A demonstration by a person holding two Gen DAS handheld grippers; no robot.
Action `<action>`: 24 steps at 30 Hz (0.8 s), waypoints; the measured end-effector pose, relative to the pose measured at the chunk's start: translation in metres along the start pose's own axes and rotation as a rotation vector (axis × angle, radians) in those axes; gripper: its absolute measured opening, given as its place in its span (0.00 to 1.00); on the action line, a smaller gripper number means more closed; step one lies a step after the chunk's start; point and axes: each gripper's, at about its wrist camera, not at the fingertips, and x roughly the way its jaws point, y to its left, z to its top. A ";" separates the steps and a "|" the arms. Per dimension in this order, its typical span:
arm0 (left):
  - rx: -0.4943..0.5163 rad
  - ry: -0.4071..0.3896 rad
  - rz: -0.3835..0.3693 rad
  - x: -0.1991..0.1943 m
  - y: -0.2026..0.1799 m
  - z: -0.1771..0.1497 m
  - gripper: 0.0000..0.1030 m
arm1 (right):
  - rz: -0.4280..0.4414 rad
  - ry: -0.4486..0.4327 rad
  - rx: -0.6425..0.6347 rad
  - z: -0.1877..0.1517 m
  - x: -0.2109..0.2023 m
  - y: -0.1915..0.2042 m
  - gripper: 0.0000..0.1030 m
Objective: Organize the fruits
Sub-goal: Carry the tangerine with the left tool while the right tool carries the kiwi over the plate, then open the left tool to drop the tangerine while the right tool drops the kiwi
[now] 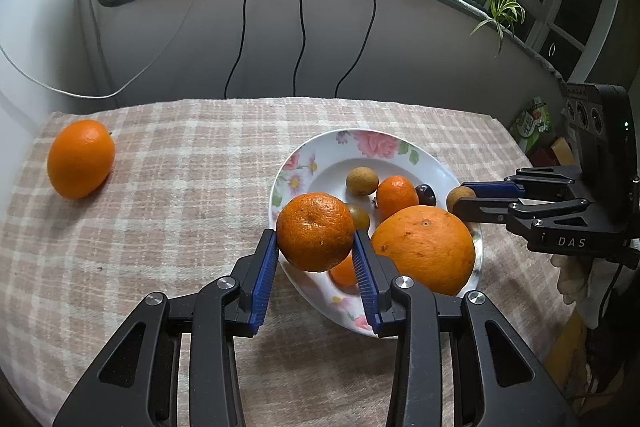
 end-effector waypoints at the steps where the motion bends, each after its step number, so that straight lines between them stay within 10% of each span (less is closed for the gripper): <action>1: 0.001 0.000 0.000 0.000 0.000 0.000 0.35 | 0.000 -0.001 0.000 0.000 0.000 0.000 0.27; 14: 0.010 -0.003 0.001 0.000 -0.003 0.001 0.40 | 0.002 -0.003 -0.006 0.001 0.000 0.001 0.27; 18: 0.021 -0.023 0.003 -0.005 -0.006 0.003 0.49 | -0.002 -0.011 -0.009 0.003 -0.001 0.001 0.52; 24: 0.035 -0.039 0.012 -0.009 -0.010 0.007 0.56 | -0.005 -0.038 -0.009 0.006 -0.007 0.001 0.57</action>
